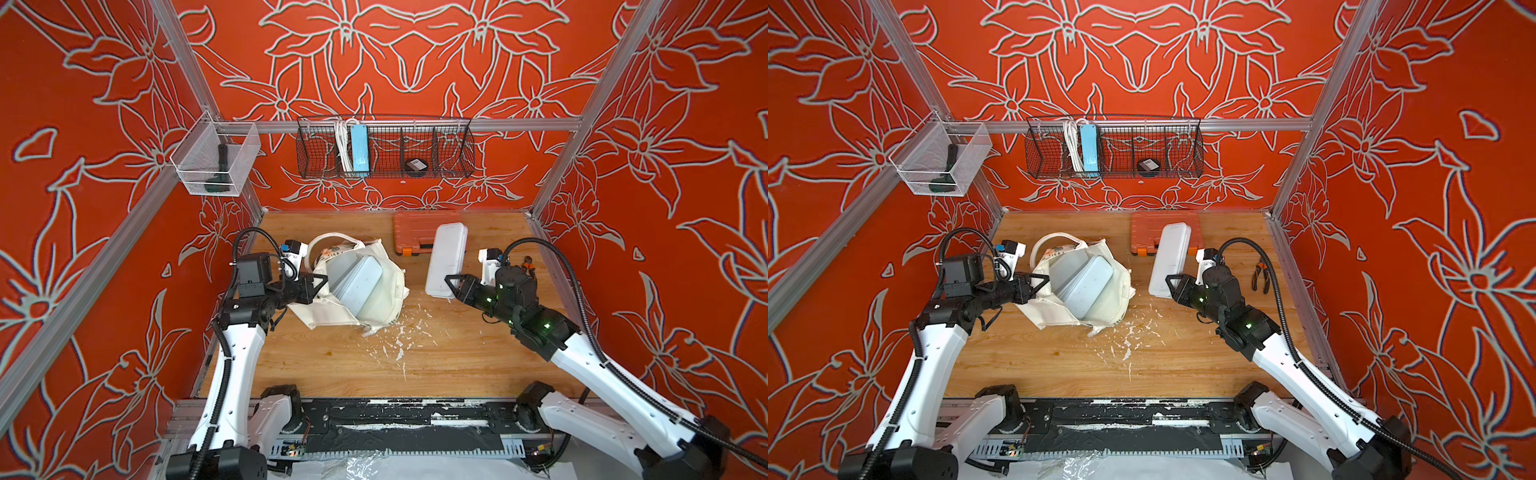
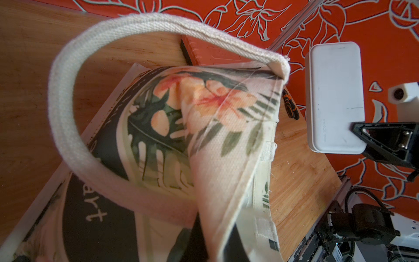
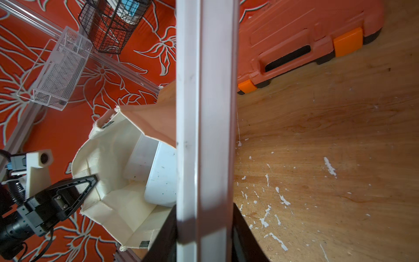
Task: Take out the pencil case from the canvas bag
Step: Place the pencil case at the center of the board.
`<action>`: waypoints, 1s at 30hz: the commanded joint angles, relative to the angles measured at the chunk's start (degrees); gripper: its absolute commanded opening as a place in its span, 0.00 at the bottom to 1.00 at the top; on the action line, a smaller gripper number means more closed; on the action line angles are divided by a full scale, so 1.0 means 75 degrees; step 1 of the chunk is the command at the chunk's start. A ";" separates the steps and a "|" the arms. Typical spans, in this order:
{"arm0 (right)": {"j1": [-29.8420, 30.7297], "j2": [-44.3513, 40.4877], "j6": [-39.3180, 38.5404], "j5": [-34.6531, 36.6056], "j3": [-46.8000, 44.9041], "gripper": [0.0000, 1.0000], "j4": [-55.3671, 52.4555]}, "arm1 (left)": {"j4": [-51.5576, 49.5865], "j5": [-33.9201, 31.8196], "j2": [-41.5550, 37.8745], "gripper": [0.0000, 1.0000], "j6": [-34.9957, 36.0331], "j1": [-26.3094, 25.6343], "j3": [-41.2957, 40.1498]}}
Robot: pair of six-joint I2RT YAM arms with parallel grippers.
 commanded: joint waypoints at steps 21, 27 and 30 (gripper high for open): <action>-0.2643 0.0555 -0.0647 -0.1537 0.0106 0.31 -0.0996 | -0.0210 0.0049 -0.0007 0.00 0.0071 0.0054 -0.0025; -0.3089 0.0689 -0.0398 -0.1535 -0.0222 0.32 -0.0660 | -0.0233 0.0002 -0.0039 0.00 0.0083 0.0049 -0.0001; -0.3292 0.0788 -0.0312 -0.1462 -0.0434 0.32 -0.0470 | -0.0233 0.0014 -0.0043 0.00 0.0085 0.0047 -0.0017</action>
